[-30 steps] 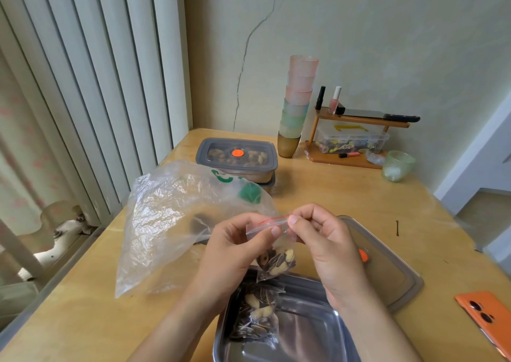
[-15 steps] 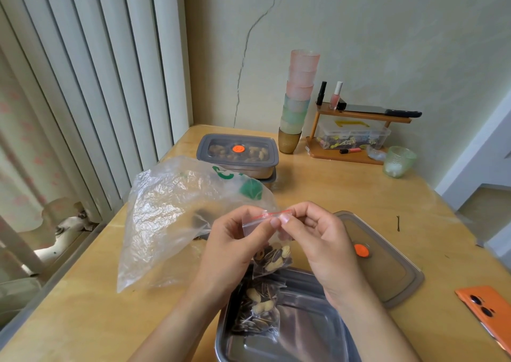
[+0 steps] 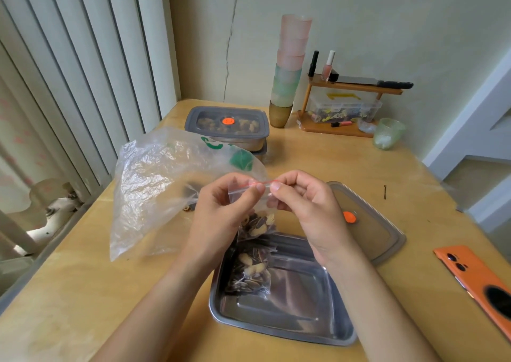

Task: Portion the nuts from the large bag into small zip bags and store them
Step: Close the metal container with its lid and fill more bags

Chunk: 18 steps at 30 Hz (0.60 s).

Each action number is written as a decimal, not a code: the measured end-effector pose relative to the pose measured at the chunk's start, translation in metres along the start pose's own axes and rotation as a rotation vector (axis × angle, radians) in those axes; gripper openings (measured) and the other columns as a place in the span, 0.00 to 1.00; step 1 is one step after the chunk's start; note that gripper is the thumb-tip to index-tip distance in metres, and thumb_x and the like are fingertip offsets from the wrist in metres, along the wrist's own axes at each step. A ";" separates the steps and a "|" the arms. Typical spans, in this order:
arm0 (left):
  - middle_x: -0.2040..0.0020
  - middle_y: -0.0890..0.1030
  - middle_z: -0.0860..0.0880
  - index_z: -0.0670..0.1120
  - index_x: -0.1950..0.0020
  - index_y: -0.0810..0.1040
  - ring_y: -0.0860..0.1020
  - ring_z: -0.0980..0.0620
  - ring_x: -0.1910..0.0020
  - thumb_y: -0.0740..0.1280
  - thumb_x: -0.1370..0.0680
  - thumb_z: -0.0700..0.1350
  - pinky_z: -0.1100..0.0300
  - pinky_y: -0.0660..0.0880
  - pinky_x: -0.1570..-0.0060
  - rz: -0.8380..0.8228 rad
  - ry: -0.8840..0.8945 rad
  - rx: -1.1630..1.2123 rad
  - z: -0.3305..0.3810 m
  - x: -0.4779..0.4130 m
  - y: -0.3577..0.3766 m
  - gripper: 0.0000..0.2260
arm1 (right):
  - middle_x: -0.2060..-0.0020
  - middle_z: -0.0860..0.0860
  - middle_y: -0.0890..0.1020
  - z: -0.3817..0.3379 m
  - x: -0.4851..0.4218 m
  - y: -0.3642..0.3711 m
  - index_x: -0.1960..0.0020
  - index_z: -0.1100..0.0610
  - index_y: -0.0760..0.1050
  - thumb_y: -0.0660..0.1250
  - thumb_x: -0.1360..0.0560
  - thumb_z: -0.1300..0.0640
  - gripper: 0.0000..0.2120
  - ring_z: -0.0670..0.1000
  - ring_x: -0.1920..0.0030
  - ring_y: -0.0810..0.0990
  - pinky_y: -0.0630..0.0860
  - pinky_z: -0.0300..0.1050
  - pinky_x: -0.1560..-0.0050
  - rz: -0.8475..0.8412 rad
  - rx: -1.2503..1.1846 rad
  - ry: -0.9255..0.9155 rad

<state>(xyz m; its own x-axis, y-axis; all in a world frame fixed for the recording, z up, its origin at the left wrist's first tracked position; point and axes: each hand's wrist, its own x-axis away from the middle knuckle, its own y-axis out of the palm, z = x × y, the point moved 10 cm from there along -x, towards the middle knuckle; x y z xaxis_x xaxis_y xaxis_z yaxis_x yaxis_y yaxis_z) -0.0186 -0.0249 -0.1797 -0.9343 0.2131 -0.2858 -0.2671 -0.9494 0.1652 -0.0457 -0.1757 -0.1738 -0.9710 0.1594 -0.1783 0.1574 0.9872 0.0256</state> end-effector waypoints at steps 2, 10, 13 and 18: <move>0.60 0.83 0.48 0.42 0.56 0.82 0.81 0.56 0.59 0.72 0.21 0.41 0.66 0.76 0.59 -0.002 0.006 -0.009 0.000 0.000 0.001 0.05 | 0.63 0.49 0.85 -0.002 0.000 0.000 0.55 0.59 0.80 0.70 0.20 0.65 0.05 0.49 0.59 0.83 0.81 0.44 0.49 -0.003 0.032 -0.020; 0.63 0.83 0.52 0.37 0.56 0.80 0.79 0.59 0.64 0.71 0.22 0.37 0.67 0.75 0.60 -0.004 0.014 0.002 0.002 0.000 0.003 0.05 | 0.63 0.50 0.85 -0.006 0.000 0.001 0.58 0.51 0.81 0.71 0.25 0.58 0.04 0.49 0.60 0.83 0.79 0.43 0.54 0.007 0.089 -0.096; 0.64 0.83 0.53 0.35 0.56 0.79 0.79 0.59 0.64 0.70 0.21 0.36 0.67 0.75 0.60 -0.016 0.025 -0.004 0.003 0.000 0.005 0.06 | 0.64 0.51 0.84 -0.005 0.000 0.003 0.59 0.51 0.81 0.71 0.26 0.56 0.03 0.51 0.61 0.82 0.80 0.51 0.54 0.013 0.118 -0.122; 0.67 0.81 0.55 0.36 0.56 0.77 0.77 0.60 0.66 0.68 0.20 0.35 0.68 0.74 0.62 -0.025 0.013 0.001 0.001 0.001 0.007 0.06 | 0.64 0.52 0.84 -0.006 0.001 0.005 0.57 0.55 0.81 0.70 0.25 0.55 0.04 0.51 0.60 0.82 0.81 0.51 0.52 -0.017 0.117 -0.130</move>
<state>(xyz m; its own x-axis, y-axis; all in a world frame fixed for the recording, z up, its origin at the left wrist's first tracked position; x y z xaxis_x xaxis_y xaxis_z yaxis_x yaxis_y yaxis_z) -0.0218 -0.0307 -0.1775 -0.9243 0.2333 -0.3020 -0.2901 -0.9437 0.1592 -0.0473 -0.1705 -0.1681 -0.9434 0.1334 -0.3035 0.1683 0.9814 -0.0920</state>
